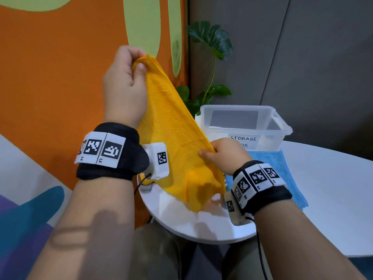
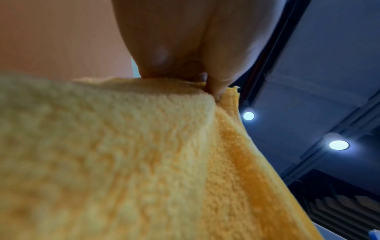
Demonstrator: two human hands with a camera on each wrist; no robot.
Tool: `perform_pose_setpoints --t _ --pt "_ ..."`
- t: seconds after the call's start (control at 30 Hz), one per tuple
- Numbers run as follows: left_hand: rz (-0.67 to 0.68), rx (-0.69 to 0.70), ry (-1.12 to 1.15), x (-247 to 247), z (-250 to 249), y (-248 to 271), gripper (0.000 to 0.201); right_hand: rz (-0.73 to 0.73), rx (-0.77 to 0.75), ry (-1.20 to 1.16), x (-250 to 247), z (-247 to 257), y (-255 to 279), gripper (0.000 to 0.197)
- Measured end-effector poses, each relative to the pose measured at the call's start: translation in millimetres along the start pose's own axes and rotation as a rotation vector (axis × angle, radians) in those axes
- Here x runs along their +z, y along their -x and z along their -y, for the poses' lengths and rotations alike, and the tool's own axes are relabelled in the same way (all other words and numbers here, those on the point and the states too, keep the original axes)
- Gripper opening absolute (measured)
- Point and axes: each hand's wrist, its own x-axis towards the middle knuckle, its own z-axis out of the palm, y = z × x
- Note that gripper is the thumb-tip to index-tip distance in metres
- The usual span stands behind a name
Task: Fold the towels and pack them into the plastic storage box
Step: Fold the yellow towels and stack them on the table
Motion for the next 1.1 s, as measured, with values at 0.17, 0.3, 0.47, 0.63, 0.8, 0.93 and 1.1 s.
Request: perform_pose_setpoints --t 0.17,0.3,0.47,0.63,0.8,0.93,1.1 --pt "-0.192 -0.113 -0.082 -16.0 26.6 -6.7 0.024 -0.218 0.064 -0.012 -12.3 -14.6 -4.0 0.033" --pt "-0.241 -0.201 -0.131 -23.3 39.7 -7.7 0.022 -0.339 0.135 0.015 -22.0 -20.0 -4.1 0.034" --pt "-0.265 -0.273 -0.156 -27.4 55.7 -4.9 0.028 -0.539 0.260 -0.007 -26.7 -27.2 -1.4 0.019" --pt "-0.244 -0.357 -0.191 -24.8 62.4 0.1 0.028 -0.613 0.241 -0.050 -30.1 -31.4 -5.6 0.020" --pt "-0.239 -0.395 -0.200 -27.3 65.6 -0.8 0.028 -0.644 0.223 -0.068 -33.6 -35.9 -7.9 0.035" --pt "-0.234 -0.409 -0.198 -27.9 67.2 -1.2 0.029 -0.712 0.244 -0.128 -36.1 -36.5 -4.2 0.018" --pt "-0.243 -0.430 -0.184 -27.3 70.0 0.0 0.029 -0.757 0.219 -0.169 -32.8 -38.2 -7.3 0.015"
